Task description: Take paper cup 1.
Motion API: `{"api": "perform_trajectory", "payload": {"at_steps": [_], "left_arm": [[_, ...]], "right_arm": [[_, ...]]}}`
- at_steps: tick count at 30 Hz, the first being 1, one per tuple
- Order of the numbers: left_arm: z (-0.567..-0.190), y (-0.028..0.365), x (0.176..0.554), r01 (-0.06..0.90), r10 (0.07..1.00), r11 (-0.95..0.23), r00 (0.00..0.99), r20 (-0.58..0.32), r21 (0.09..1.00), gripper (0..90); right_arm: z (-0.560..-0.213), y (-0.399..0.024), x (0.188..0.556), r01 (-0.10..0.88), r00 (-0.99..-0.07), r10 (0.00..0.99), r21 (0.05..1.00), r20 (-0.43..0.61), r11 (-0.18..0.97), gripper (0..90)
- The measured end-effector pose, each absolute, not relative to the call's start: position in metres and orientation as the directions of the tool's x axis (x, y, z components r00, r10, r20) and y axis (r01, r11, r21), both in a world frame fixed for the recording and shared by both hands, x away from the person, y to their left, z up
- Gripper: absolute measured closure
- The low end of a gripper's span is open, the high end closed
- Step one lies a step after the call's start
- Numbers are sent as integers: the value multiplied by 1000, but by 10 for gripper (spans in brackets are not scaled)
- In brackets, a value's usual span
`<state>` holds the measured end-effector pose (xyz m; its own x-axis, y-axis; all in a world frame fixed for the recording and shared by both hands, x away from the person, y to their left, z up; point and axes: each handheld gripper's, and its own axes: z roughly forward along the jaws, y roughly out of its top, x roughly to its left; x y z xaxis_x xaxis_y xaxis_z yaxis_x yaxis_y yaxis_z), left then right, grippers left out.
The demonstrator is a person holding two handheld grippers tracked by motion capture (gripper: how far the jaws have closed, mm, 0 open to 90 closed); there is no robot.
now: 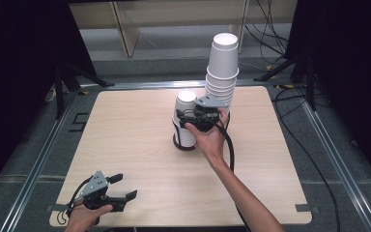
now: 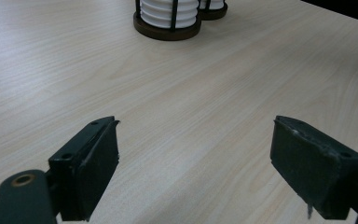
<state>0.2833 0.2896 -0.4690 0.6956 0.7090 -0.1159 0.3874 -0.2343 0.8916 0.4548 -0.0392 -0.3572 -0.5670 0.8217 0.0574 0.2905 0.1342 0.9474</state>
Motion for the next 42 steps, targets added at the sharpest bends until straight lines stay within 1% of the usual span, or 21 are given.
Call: {"api": "perform_trajectory", "payload": {"at_steps": [1,3,5,7,8,9,11,14,16,20,22,23,24,26,30,32,33,36,40,41,42], "left_arm": [[-469,290,283,387,708,-238,697,-113,891,152],[-469,290,283,387,708,-235,697,-115,892,152],[-468,290,283,389,710,-239,695,-113,890,152],[-468,290,283,388,709,-242,696,-111,889,152],[-468,290,283,388,709,-242,696,-111,889,152],[-468,290,283,388,709,-242,696,-111,889,152],[-469,290,283,387,707,-236,698,-115,891,152],[-468,290,283,390,709,-248,697,-108,886,151],[-468,290,282,392,711,-252,695,-106,885,152],[-468,290,282,393,711,-256,696,-104,883,151],[-468,290,282,392,708,-251,698,-108,885,152],[-468,290,282,394,710,-252,696,-108,884,152],[-469,290,282,393,708,-249,698,-110,885,151],[-468,290,282,392,707,-251,698,-109,885,152],[-468,292,283,377,700,-283,710,-79,882,152],[-468,291,283,387,704,-275,704,-89,880,152],[-468,291,283,379,700,-280,709,-82,882,151],[-469,289,282,390,703,-248,703,-112,887,152],[-469,288,282,389,699,-246,706,-116,888,152],[-469,288,282,389,700,-245,705,-116,888,152],[-469,289,282,391,702,-250,703,-113,886,152]], "right_arm": [[-357,-38,455,302,-555,829,945,67,126,177],[-357,-35,459,290,-548,835,946,41,144,165],[-357,-33,459,284,-546,837,949,42,138,165],[-356,-30,459,312,-530,846,940,53,136,153],[-356,-29,460,302,-540,840,943,48,141,154],[-355,-28,460,304,-519,854,942,37,144,158],[-355,-24,462,311,-508,859,942,55,123,152],[-354,-23,462,314,-494,869,939,34,142,161],[-355,-21,463,315,-482,875,941,43,127,162],[-355,-18,466,293,-470,883,942,-10,166,160],[-355,-15,465,311,-470,883,937,3,162,161],[-354,-16,466,308,-465,886,938,2,159,192],[-353,-16,466,315,-465,885,938,22,143,198],[-352,-17,466,318,-463,886,938,25,140,203],[-352,-19,465,322,-464,883,942,71,94,212],[-351,-22,463,317,-463,883,945,79,82,215],[-350,-24,463,296,-470,879,952,75,77,216],[-347,-24,460,286,-466,882,955,66,79,217],[-341,-26,458,268,-468,880,962,80,55,219],[-339,-27,457,267,-468,881,961,68,67,220],[-335,-28,457,244,-474,879,968,61,64,221]]}}
